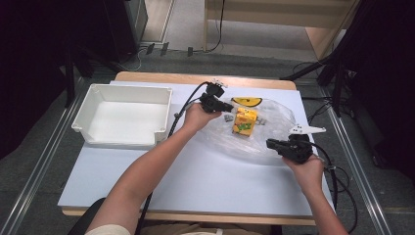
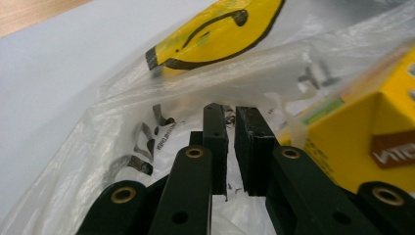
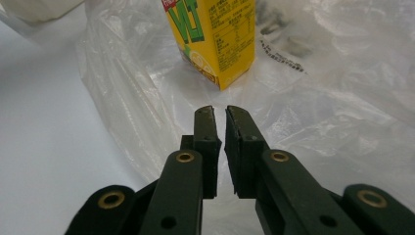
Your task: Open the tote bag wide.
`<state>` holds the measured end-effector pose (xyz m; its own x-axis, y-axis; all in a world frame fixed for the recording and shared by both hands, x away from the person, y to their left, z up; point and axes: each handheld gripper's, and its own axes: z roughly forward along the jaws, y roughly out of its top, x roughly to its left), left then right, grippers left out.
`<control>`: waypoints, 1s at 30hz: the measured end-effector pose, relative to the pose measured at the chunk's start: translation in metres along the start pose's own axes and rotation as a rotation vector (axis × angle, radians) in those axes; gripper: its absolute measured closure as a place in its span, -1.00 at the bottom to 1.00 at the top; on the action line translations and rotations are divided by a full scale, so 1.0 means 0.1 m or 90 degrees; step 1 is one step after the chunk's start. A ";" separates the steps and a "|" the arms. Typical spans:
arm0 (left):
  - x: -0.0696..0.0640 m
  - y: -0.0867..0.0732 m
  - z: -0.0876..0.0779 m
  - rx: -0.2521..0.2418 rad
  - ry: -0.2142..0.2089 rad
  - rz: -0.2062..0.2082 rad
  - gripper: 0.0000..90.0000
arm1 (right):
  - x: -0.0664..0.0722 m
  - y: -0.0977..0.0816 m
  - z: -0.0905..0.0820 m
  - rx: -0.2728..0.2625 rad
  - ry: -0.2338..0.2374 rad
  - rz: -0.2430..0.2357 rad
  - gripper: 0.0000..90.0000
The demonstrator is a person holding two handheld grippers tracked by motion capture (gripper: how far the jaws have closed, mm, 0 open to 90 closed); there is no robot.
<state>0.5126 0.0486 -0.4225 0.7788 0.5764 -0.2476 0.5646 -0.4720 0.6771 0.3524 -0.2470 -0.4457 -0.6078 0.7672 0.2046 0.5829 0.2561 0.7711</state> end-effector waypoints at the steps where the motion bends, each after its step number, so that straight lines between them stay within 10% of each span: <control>1: -0.01 -0.01 -0.02 -0.002 -0.001 0.002 0.86 | 0.01 0.01 -0.01 0.002 -0.002 -0.002 0.84; 19: -0.20 -0.19 -0.34 -0.010 -0.036 0.052 0.10 | 0.08 0.02 -0.06 -0.003 0.025 -0.010 -0.01; 30: -0.30 -0.31 -0.46 -0.019 -0.058 0.076 -0.13 | 0.18 -0.01 -0.07 -0.014 0.049 -0.013 -0.06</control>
<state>0.4593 0.0765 -0.4039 0.8618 0.4546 -0.2251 0.4597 -0.5126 0.7252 0.3371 -0.2380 -0.4388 -0.6593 0.7145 0.2342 0.5585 0.2568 0.7887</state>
